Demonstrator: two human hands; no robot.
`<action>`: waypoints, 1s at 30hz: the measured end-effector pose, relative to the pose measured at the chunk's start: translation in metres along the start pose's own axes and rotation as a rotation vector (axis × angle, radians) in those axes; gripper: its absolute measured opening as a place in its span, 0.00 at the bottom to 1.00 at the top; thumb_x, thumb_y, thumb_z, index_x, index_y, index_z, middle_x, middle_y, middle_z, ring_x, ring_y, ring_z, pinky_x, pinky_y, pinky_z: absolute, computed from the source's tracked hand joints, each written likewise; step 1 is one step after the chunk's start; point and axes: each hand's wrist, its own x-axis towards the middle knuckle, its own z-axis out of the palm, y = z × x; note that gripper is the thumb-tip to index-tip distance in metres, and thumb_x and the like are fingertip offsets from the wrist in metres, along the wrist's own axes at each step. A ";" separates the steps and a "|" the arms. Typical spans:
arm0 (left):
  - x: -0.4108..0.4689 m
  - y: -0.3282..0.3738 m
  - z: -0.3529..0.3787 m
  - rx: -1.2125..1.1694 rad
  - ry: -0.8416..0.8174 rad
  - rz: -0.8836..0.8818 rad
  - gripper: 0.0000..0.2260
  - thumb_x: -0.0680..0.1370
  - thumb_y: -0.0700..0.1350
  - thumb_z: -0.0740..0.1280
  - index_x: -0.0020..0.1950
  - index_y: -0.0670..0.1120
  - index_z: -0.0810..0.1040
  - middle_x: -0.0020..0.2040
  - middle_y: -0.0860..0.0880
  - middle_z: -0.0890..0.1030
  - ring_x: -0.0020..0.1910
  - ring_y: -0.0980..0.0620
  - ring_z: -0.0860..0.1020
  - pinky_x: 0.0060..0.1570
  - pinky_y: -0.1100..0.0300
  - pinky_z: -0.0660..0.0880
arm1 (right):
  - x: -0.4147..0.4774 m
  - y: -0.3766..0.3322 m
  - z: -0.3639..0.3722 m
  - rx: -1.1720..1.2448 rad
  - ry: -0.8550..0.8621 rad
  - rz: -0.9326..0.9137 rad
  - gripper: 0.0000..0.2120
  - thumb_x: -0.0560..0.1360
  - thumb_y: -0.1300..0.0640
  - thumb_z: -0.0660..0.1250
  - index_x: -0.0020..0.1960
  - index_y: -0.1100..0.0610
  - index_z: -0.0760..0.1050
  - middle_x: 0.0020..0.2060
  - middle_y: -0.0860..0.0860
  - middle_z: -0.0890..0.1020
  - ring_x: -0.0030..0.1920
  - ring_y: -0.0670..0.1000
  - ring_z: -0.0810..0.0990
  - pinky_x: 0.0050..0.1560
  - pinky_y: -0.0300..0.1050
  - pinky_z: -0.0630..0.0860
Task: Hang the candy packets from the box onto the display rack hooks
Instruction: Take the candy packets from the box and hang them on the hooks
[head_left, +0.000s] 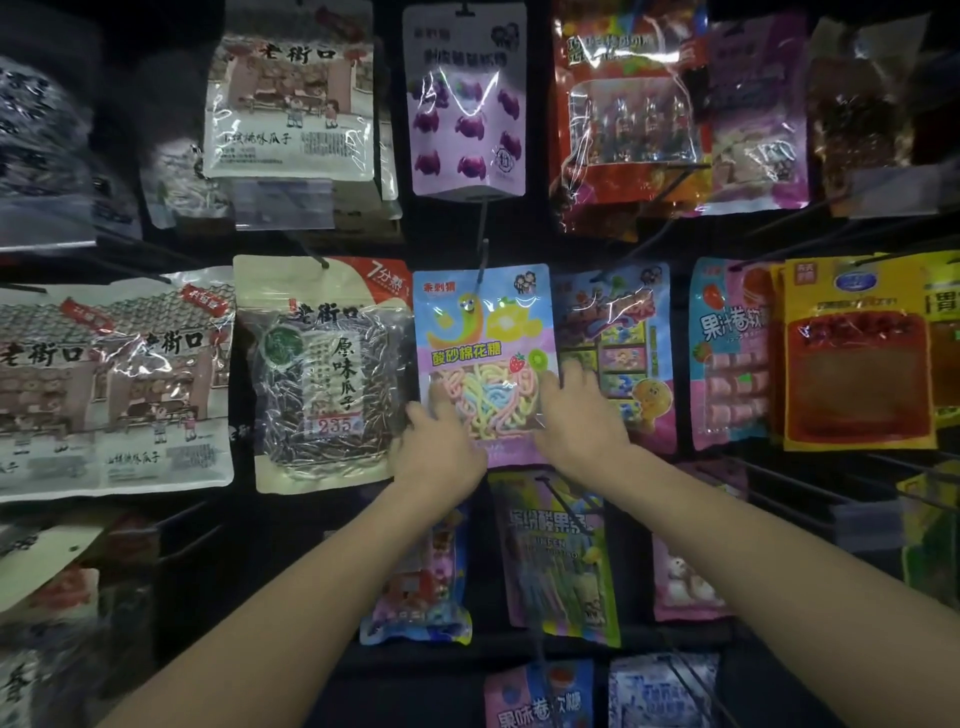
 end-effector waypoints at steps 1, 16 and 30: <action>-0.004 0.001 0.001 0.046 0.019 0.015 0.43 0.80 0.52 0.67 0.85 0.46 0.43 0.75 0.37 0.58 0.67 0.32 0.72 0.69 0.39 0.71 | -0.003 -0.001 -0.003 -0.048 0.016 -0.034 0.28 0.78 0.55 0.71 0.74 0.60 0.66 0.72 0.60 0.65 0.72 0.61 0.67 0.58 0.53 0.79; -0.011 0.011 -0.010 0.417 -0.151 0.210 0.39 0.80 0.54 0.66 0.86 0.54 0.48 0.86 0.48 0.44 0.82 0.40 0.60 0.72 0.38 0.67 | -0.001 -0.003 0.002 -0.084 -0.289 -0.241 0.42 0.77 0.51 0.69 0.86 0.50 0.53 0.85 0.57 0.38 0.85 0.58 0.47 0.76 0.60 0.67; -0.018 0.003 -0.020 0.400 -0.156 0.256 0.40 0.78 0.57 0.68 0.85 0.53 0.51 0.86 0.46 0.46 0.83 0.41 0.57 0.75 0.39 0.66 | -0.015 -0.002 -0.015 0.058 -0.316 -0.193 0.40 0.76 0.56 0.69 0.85 0.49 0.56 0.85 0.52 0.43 0.85 0.56 0.42 0.73 0.61 0.72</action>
